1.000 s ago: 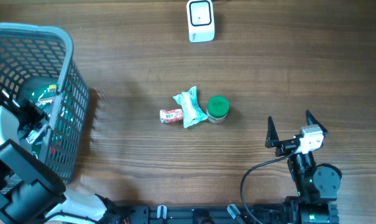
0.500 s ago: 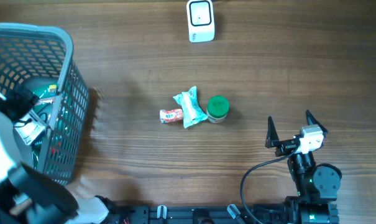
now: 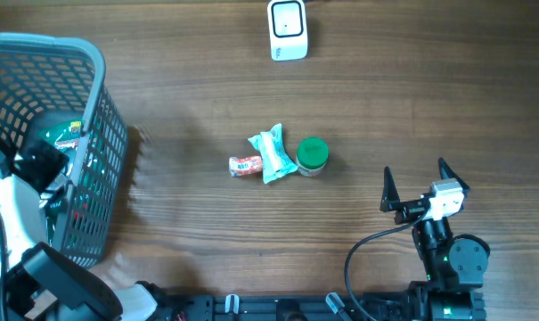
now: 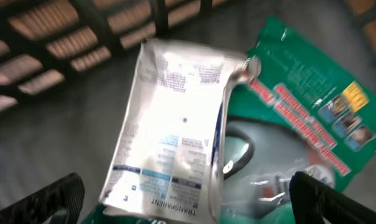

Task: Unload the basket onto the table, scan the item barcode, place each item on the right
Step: 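Reach the left gripper into the basket and grasp the white pouch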

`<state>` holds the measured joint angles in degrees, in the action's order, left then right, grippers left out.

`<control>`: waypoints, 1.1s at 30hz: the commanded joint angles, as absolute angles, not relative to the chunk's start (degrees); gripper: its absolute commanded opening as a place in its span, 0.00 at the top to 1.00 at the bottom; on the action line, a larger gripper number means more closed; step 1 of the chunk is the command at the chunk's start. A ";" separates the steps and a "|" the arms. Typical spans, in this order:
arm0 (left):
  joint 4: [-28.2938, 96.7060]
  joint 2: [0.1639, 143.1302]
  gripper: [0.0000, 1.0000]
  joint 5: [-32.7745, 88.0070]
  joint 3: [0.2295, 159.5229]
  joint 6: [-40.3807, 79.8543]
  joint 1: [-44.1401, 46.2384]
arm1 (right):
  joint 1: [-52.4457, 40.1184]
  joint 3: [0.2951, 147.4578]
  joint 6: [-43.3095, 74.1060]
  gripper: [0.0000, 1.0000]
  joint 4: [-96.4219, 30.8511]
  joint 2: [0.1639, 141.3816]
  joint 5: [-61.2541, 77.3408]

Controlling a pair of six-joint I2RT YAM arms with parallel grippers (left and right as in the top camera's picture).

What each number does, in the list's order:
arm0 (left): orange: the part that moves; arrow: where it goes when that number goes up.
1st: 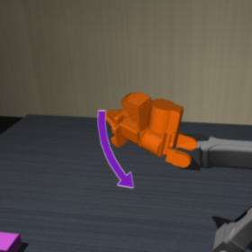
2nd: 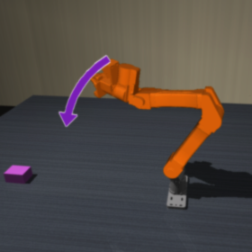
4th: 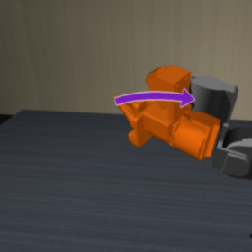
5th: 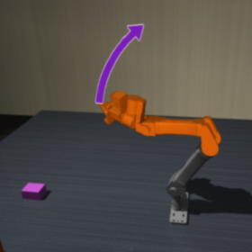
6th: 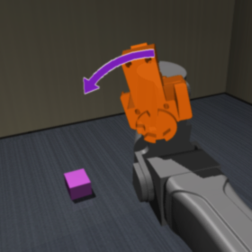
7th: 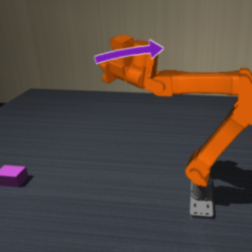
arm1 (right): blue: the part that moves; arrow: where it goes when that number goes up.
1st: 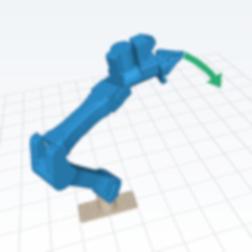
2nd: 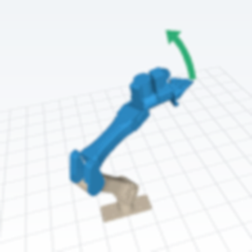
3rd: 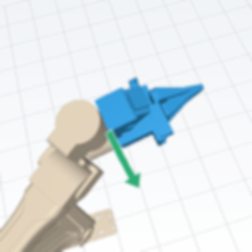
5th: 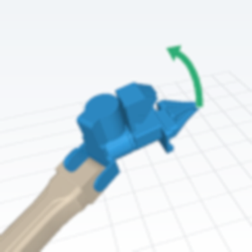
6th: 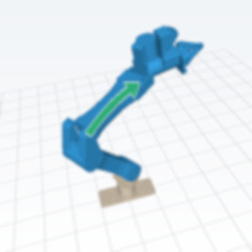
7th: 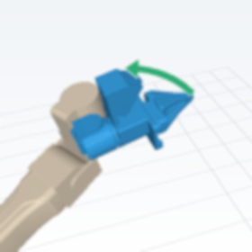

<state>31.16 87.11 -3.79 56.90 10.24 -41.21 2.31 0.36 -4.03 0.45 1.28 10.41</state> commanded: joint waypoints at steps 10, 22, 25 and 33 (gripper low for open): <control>21.37 87.46 0.00 -4.64 50.61 11.14 -41.19 | 2.22 0.30 -4.45 0.00 0.73 1.02 10.11; 18.11 90.21 0.00 -1.52 50.57 12.43 -45.58 | 2.22 0.30 -4.47 0.00 0.73 1.02 10.11; 17.32 92.73 0.00 -1.50 50.57 12.43 -45.58 | 2.22 0.30 -4.45 0.01 0.73 1.02 10.11; 15.42 96.68 0.00 1.06 50.57 12.43 -45.58 | 2.22 0.30 -4.47 0.00 0.73 1.02 10.11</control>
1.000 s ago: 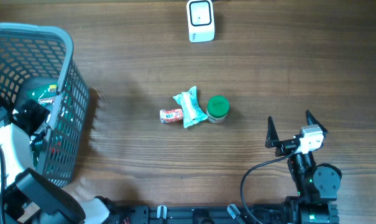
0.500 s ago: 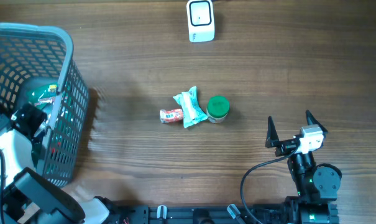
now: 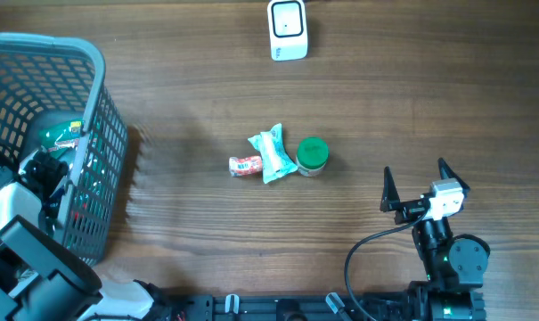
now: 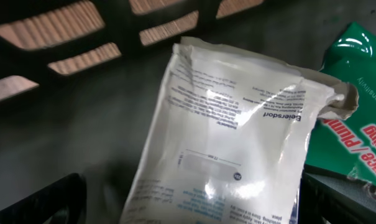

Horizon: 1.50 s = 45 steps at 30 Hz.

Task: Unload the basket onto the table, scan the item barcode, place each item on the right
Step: 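Reach the left gripper into the basket and grasp the white pouch, then place the white pouch on the table left of the orange packet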

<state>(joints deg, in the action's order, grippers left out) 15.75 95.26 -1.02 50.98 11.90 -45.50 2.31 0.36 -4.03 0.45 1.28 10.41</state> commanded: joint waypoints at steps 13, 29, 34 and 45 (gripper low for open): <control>16.97 91.35 0.44 2.11 51.00 12.43 -45.58 | 2.22 0.30 -4.45 0.00 0.73 1.02 10.11; 8.34 48.71 0.43 45.43 51.40 35.42 -40.12 | 2.22 0.30 -4.45 0.00 0.73 1.02 10.11; 13.32 46.19 0.43 43.66 51.37 34.09 -22.41 | 2.22 0.30 -4.45 0.00 0.73 1.02 10.11; 34.30 67.79 0.47 2.92 51.37 28.95 11.92 | 2.22 0.30 -4.47 0.00 0.73 1.02 10.11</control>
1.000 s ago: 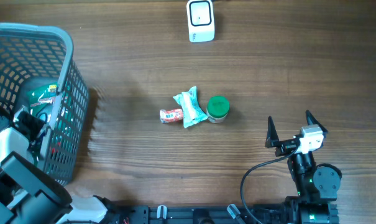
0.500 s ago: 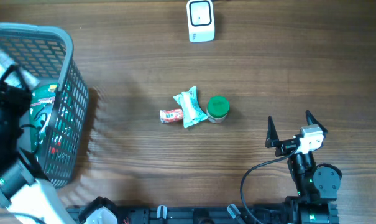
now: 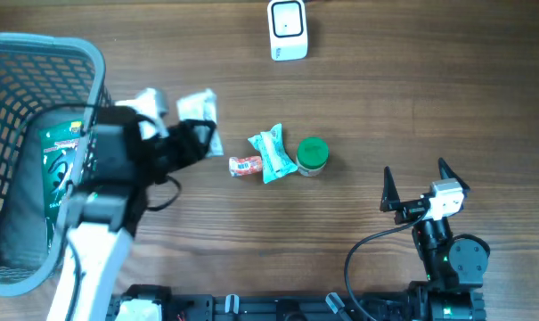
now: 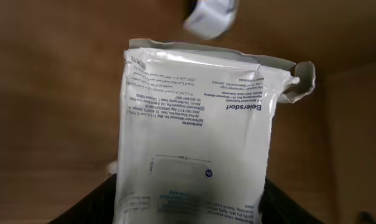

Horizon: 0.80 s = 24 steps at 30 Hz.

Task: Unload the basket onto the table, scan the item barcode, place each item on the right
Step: 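Place the white pouch on the table left of the orange packet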

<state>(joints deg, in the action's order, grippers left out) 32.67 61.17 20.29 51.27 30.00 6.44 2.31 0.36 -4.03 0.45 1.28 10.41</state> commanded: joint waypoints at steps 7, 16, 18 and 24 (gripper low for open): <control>33.67 88.33 0.48 -4.82 51.37 32.01 16.86 | 2.22 0.30 -4.47 0.00 0.73 1.02 10.11; 42.19 84.51 0.00 -4.89 59.90 31.35 18.68 | 2.22 0.30 -4.47 0.00 0.73 1.02 10.11; 46.74 78.61 0.00 -5.65 67.02 28.75 18.41 | 2.22 0.30 -4.47 0.00 0.73 1.02 10.11; 46.35 62.59 0.00 -13.98 77.47 10.98 17.74 | 2.22 0.30 -4.45 0.00 0.73 1.02 10.11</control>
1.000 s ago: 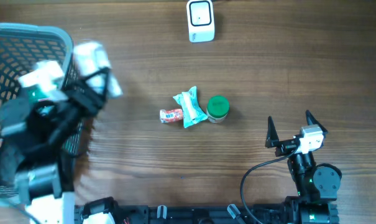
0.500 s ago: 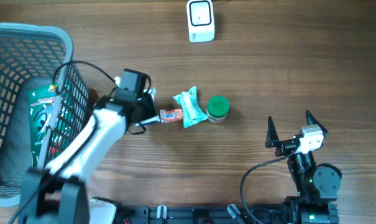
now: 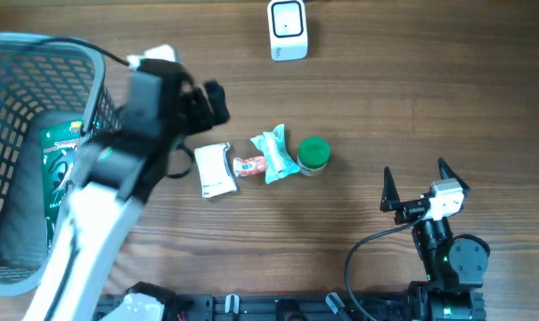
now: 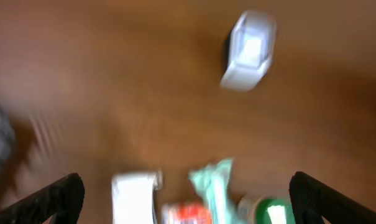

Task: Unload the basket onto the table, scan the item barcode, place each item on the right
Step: 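Place the white pouch on the table left of the orange packet, then reach the left gripper into the basket and grasp the green glove package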

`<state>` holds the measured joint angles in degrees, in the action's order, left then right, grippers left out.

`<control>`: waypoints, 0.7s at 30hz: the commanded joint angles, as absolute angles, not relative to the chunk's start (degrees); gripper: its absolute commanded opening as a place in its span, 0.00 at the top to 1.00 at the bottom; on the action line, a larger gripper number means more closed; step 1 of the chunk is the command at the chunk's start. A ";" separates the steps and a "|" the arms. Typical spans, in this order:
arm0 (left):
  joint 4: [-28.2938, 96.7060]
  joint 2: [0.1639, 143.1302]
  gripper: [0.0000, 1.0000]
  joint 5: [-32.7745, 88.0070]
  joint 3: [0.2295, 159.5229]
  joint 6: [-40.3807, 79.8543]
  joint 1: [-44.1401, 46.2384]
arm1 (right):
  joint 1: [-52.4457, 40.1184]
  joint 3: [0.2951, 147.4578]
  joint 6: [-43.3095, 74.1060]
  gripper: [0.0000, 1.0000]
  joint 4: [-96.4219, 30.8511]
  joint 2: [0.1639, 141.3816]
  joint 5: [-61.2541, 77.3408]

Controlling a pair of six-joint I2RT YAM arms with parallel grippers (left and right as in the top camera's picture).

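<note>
The white barcode scanner [image 3: 288, 29] stands at the table's far edge and shows blurred in the left wrist view as scanner [image 4: 247, 50]. A white pouch [image 3: 214, 169] lies flat on the table, left of a small red packet [image 3: 249, 165]. The left wrist view shows the pouch [image 4: 135, 198] low down, blurred. My left gripper [image 3: 202, 107] hovers above the table just behind the pouch; seen from the wrist, the gripper [image 4: 188, 205] is open and holds nothing. My right gripper [image 3: 425, 183] rests open at the front right.
A teal packet [image 3: 275, 154] and a green-lidded jar [image 3: 312, 154] lie beside the red packet. A grey mesh basket [image 3: 91, 53] fills the left side, with a green packet [image 3: 60, 165] inside it.
My left gripper held the white pouch in the air beside the basket. Now the pouch lies on the table by the red packet, and the gripper is open above it.
My left gripper was open inside the basket over the white pouch and green packet. Then it sat closer around the pouch. Later it held the pouch outside the basket over the table. Now the pouch lies on the table, released.
</note>
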<state>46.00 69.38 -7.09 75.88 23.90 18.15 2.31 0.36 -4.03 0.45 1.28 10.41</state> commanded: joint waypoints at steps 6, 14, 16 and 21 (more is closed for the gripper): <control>50.11 56.14 0.00 -36.67 77.45 36.99 3.44 | 2.22 0.30 -4.45 0.00 0.73 1.02 10.11; 58.78 63.29 0.00 -18.76 77.43 60.95 -28.80 | 2.22 0.30 -4.47 0.00 0.73 1.02 10.11; 59.53 69.04 0.00 -11.60 77.43 60.66 -34.72 | 2.22 0.30 -4.45 0.00 0.73 1.02 10.11; 57.56 84.42 0.00 -4.08 77.43 38.76 -37.08 | 2.22 0.30 -4.49 0.00 0.73 1.02 10.11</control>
